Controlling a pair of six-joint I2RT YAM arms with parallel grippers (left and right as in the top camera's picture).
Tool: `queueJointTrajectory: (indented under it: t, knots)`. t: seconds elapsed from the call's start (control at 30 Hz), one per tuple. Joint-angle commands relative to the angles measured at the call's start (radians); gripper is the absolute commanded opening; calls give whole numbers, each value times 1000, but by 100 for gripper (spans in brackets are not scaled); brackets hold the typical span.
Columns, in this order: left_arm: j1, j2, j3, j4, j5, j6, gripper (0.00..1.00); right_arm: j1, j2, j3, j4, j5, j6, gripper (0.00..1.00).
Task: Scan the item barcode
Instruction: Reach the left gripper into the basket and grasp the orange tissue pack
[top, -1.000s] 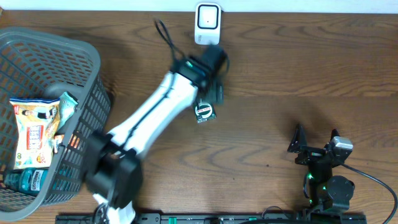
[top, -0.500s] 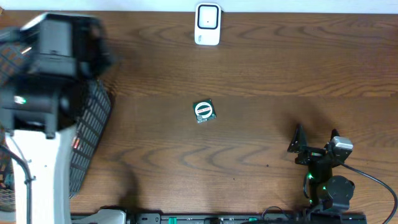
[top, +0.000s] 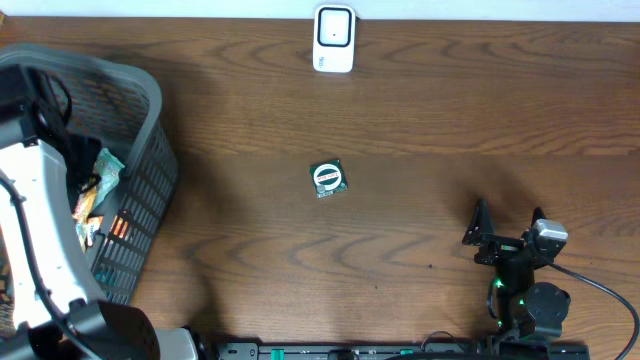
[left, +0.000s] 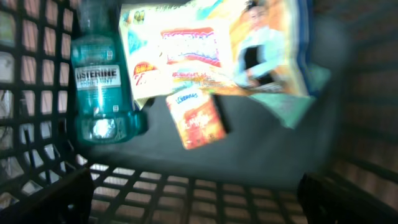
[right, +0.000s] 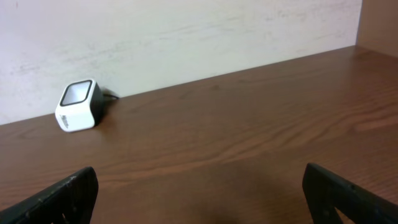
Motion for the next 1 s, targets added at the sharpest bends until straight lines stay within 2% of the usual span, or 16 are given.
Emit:
queueJointTrajectory:
  t: [0.0,0.23,0.43,0.87,0.97]
  knots:
    - [20,8,-138,75,30,-35,97,5,-2,-1,-5,8,10,99]
    - [20,10,-369,304,69,-35,97,5,-2,-1,-5,8,10,99]
    - [20,23,-475,440,70,-35,97,5,-2,-1,-5,8,10,99]
    - [20,196,-498,566,71,-35,97,5,-2,-1,-5,8,10,99]
    - [20,232,-498,562,70,-35,84,5,-2,-1,-5,8,10,99]
